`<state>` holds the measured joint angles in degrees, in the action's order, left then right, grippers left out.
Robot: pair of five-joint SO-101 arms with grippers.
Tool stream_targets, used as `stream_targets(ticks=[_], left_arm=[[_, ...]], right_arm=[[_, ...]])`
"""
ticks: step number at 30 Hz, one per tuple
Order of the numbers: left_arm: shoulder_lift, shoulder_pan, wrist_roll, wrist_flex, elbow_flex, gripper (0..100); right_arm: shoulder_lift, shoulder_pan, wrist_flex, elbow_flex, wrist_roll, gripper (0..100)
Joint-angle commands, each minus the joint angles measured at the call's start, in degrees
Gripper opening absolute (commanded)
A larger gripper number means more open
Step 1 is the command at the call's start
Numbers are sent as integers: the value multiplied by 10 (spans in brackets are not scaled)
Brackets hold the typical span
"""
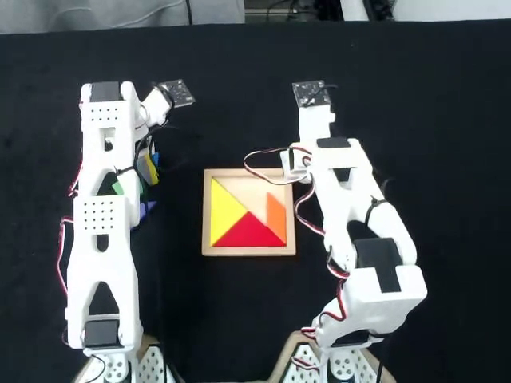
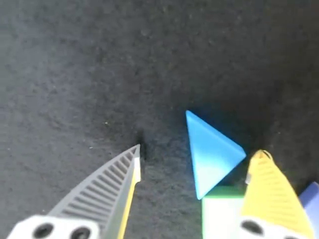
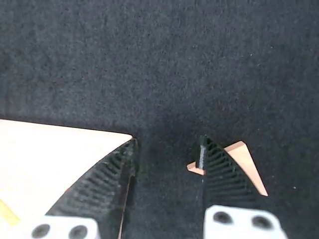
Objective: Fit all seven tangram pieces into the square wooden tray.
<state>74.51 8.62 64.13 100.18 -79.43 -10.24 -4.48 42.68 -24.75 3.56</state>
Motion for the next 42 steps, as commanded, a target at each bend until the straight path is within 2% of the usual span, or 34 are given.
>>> stream_targets(ticks=[1,7,25,40,42], left_arm=[[2,-10,-1,7,12,310],[2,-29,-62,7,12,298],[1,-63,-103,6,7,297],[3,-58,-105,5,11,296],[3,-60,-122,5,11,295]], right_arm=[[34,4,-7,2,4,194],[34,4,-7,2,4,194],[34,4,-6,2,4,194],[34,5,-6,2,4,194],[34,5,-6,2,4,194]])
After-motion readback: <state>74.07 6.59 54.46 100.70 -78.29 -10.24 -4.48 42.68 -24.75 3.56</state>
